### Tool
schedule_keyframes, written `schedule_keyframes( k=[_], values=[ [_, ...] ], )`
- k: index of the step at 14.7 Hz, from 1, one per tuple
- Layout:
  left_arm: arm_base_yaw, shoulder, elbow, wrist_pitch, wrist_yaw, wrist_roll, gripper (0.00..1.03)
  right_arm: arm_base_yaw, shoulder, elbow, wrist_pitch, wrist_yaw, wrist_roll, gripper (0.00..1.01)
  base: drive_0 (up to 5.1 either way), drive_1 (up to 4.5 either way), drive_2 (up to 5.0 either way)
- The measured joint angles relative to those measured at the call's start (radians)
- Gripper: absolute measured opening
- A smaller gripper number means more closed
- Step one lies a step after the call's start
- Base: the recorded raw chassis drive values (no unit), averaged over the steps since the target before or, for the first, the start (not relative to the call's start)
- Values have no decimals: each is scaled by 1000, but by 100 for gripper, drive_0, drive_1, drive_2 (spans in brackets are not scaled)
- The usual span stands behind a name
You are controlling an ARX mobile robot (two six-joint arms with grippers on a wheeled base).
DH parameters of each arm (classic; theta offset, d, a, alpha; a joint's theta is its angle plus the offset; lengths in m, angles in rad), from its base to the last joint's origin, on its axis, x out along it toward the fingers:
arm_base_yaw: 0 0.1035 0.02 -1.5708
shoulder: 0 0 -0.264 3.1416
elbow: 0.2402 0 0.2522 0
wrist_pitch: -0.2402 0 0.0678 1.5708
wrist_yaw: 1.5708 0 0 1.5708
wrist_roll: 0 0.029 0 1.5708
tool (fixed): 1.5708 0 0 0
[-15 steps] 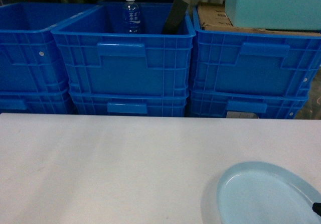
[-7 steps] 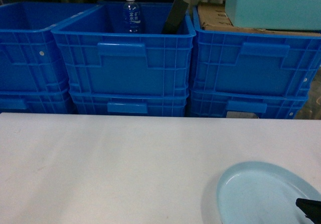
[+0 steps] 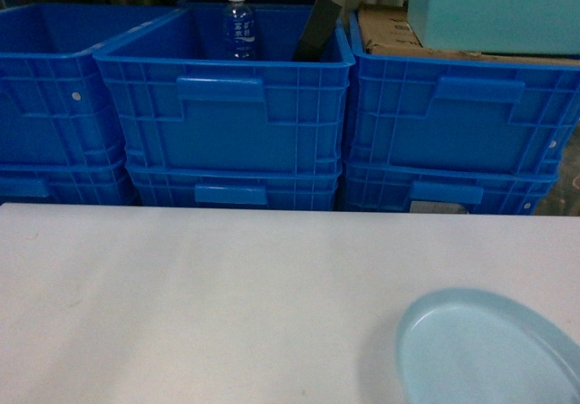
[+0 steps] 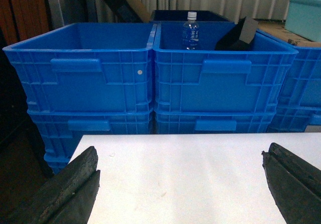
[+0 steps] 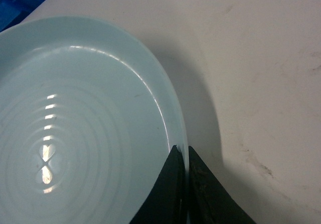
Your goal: Place blue tray on left shelf second layer neatly
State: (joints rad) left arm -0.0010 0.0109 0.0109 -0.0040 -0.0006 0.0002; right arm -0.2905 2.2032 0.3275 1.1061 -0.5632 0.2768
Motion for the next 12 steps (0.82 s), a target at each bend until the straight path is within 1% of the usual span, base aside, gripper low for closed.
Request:
schedule_keyframes(
  k=[1,3,4,5,6,8,9,10,11,12],
  values=[
    [0,0,0,0,0,0,98,-16,-3,0,-8,-8,-23,1,0,0,0],
    [0,0,0,0,0,0,98,-34,-69,-3,-86,-15,-27,2,0,0,0],
    [0,0,0,0,0,0,98,-38,-140,-6,-153,14,-36,2,0,0,0],
    [0,0,0,0,0,0,98,-37,-245,-9,-212,49,-68,2,0,0,0],
    [0,0,0,0,0,0,98,-37,-397,0,-270,53,-99,2,0,0,0],
    [0,0,0,0,0,0,98,-31,-731,53,-402,122,-211,2,0,0,0],
    [0,0,0,0,0,0,98,-29,-922,48,-480,155,-258,2,0,0,0],
    [0,0,0,0,0,0,98,-13,-1083,16,-550,190,-285,2,0,0,0],
    [0,0,0,0,0,0,98,22,-1247,-43,-633,230,-309,2,0,0,0],
    [0,0,0,0,0,0,98,69,-1404,-110,-721,263,-332,2,0,0,0]
  ],
)
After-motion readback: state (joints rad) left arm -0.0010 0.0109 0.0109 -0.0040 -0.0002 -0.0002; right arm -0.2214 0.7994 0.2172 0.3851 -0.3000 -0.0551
